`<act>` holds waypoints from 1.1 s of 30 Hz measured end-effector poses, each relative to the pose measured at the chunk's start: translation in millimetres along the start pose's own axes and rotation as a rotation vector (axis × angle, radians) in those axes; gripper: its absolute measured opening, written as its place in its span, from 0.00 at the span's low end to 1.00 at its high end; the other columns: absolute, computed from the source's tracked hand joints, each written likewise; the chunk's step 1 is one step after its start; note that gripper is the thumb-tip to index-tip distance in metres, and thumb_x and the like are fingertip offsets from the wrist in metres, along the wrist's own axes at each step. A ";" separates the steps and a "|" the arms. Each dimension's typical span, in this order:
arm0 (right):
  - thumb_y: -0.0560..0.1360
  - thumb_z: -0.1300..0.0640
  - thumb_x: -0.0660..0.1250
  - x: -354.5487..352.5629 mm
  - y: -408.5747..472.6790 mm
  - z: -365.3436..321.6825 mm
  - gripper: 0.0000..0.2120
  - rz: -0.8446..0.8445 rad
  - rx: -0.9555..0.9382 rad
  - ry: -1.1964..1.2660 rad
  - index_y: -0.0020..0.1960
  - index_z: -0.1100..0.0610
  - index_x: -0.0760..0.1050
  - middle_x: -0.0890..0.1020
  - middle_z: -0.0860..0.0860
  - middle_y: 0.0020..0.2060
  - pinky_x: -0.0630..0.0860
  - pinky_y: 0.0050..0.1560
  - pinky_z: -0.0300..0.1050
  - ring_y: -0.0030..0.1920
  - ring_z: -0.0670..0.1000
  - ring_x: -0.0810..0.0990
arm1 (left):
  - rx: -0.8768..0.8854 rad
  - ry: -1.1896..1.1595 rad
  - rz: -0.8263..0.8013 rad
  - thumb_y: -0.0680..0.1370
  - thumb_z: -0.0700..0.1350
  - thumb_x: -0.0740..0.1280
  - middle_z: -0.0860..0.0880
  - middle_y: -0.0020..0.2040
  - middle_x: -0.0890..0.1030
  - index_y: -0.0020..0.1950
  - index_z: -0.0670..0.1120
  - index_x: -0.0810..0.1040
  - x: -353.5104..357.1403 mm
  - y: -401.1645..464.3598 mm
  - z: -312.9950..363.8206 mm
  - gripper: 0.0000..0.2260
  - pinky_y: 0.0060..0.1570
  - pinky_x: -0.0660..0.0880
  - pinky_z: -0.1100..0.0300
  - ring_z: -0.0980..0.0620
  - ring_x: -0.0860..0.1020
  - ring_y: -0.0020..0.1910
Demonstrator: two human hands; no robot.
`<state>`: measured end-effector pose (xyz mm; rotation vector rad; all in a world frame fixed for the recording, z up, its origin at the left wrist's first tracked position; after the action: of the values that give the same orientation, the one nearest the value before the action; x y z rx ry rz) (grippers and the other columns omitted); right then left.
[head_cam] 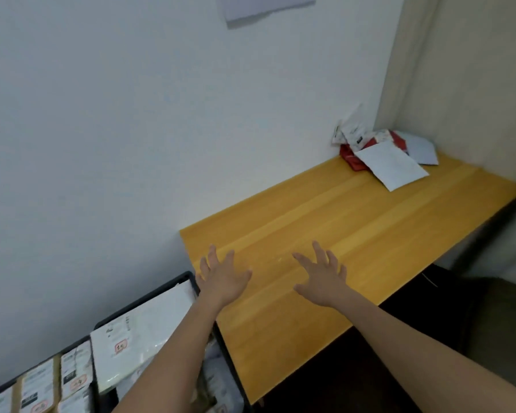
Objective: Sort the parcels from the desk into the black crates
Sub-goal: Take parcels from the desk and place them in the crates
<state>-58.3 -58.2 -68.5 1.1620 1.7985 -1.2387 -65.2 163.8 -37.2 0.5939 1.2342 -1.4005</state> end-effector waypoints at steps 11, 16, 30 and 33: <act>0.80 0.47 0.63 -143.2 2.5 238.7 0.33 0.155 0.130 -0.019 0.78 0.37 0.48 0.34 0.50 0.78 0.46 0.75 0.69 0.78 0.61 0.37 | 0.162 0.044 -0.076 0.80 0.61 0.60 0.48 0.80 0.35 0.80 0.56 0.51 61.2 43.6 268.4 0.32 0.75 0.51 0.39 0.39 0.41 0.78; 0.81 0.48 0.62 -173.3 8.3 304.5 0.32 0.195 0.209 0.077 0.78 0.37 0.50 0.35 0.50 0.78 0.45 0.75 0.67 0.78 0.60 0.37 | 0.238 0.090 -0.089 0.81 0.60 0.60 0.48 0.79 0.34 0.80 0.56 0.50 73.6 63.4 353.1 0.32 0.75 0.50 0.40 0.39 0.40 0.79; 0.81 0.50 0.62 -216.1 104.7 395.1 0.31 0.198 0.365 0.111 0.78 0.40 0.50 0.38 0.51 0.79 0.48 0.75 0.66 0.78 0.61 0.41 | 0.334 0.120 -0.186 0.81 0.59 0.60 0.47 0.80 0.36 0.81 0.54 0.49 115.0 202.8 464.0 0.32 0.75 0.51 0.40 0.39 0.41 0.79; 0.80 0.51 0.63 -229.5 131.3 409.1 0.34 0.199 0.409 0.138 0.79 0.40 0.47 0.38 0.51 0.79 0.48 0.76 0.65 0.78 0.60 0.41 | 0.359 0.102 -0.211 0.81 0.59 0.60 0.47 0.80 0.35 0.81 0.54 0.48 122.0 227.7 479.2 0.32 0.75 0.50 0.40 0.39 0.41 0.79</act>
<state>164.6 -491.0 -54.0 1.6463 1.5158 -1.4765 251.1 -278.3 -66.0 0.8062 1.1576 -1.8089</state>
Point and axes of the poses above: each hand's wrist, its own y-axis towards the middle knuckle, its own x-axis out of the palm, z = x × y, the point moved 10 cm from there along y, towards the middle knuckle
